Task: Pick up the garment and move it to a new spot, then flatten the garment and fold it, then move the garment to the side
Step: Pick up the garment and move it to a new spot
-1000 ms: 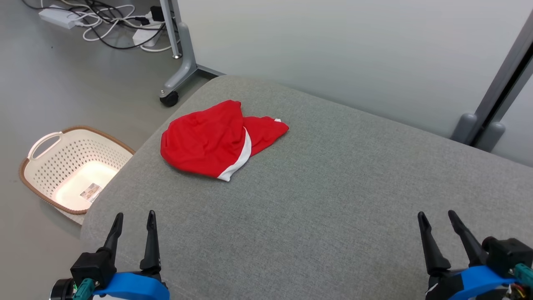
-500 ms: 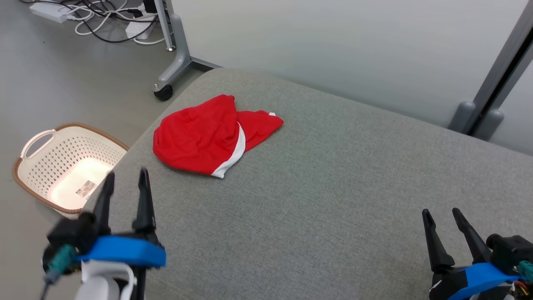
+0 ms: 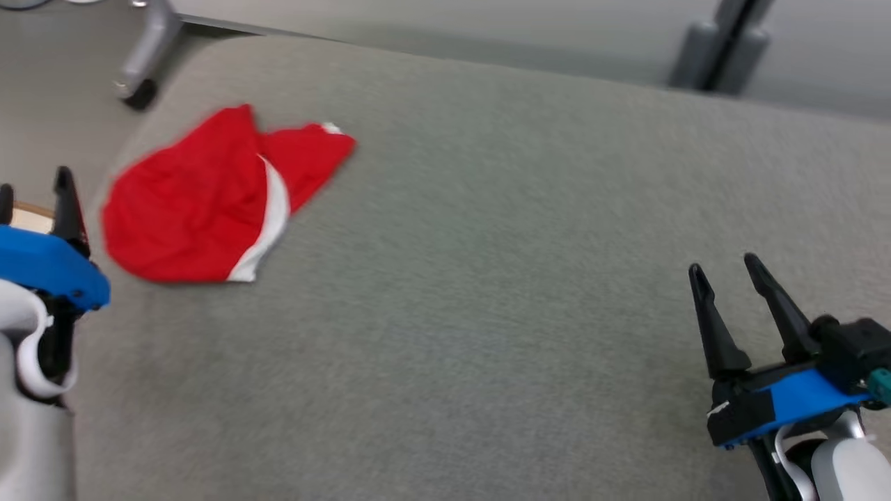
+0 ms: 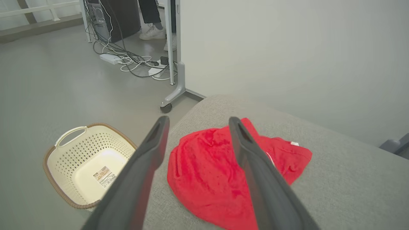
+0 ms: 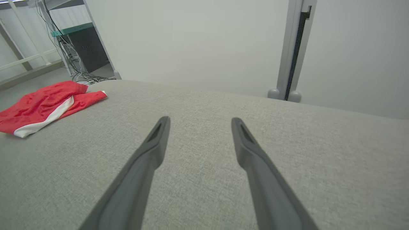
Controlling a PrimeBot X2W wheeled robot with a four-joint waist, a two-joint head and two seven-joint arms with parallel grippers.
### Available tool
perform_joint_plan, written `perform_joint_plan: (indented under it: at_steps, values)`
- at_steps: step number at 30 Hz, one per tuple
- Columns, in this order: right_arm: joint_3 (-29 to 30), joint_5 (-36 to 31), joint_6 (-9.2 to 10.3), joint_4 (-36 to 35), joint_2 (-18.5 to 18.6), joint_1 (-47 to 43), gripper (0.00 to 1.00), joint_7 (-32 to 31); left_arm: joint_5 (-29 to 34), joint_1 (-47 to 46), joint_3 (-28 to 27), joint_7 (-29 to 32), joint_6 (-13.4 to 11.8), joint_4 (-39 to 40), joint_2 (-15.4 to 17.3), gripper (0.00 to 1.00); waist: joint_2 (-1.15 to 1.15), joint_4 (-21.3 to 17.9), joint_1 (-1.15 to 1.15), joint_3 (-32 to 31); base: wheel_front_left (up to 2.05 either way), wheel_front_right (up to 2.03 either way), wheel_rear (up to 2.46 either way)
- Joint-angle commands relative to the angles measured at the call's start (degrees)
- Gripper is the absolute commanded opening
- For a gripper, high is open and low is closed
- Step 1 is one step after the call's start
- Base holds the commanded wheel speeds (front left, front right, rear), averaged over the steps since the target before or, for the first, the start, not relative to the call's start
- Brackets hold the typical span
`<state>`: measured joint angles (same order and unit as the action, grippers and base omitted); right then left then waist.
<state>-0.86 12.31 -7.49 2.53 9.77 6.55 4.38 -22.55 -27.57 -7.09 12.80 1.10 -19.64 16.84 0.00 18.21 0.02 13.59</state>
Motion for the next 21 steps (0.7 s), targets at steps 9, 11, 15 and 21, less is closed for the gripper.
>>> perform_joint_plan:
  at_steps: [9, 11, 15, 21]
  values:
    - [-2.71, -0.70, -0.01, -6.51, 3.07, 5.47, 1.00, -1.17, -3.70, -2.05, -6.32, 3.77, -2.79, -11.43, 4.88, 1.00, 0.00, -11.42, -0.02, 10.92, 0.00, 0.00, 0.00]
    - [-2.58, -0.56, -0.01, -7.04, 3.12, 6.09, 1.00, -0.97, -5.20, -1.64, -7.18, 6.02, -3.18, -13.93, 4.85, 1.00, 0.00, -13.20, -0.02, 11.94, 0.00, 0.00, 0.00]
    - [-2.21, -0.20, -0.01, -7.48, 2.93, 5.57, 1.00, -0.83, -7.20, -0.70, -8.08, 11.31, -4.61, -17.64, 4.40, 0.62, 0.00, -14.99, -0.02, 11.78, 0.00, 0.00, 0.00]
    - [-0.98, 0.40, -0.01, -5.94, 1.73, 3.93, 1.00, 0.31, -7.90, -1.41, -7.78, 13.95, -3.65, -14.70, 5.92, 0.00, 0.00, -14.48, -0.02, 7.71, 0.00, 0.00, 0.00]
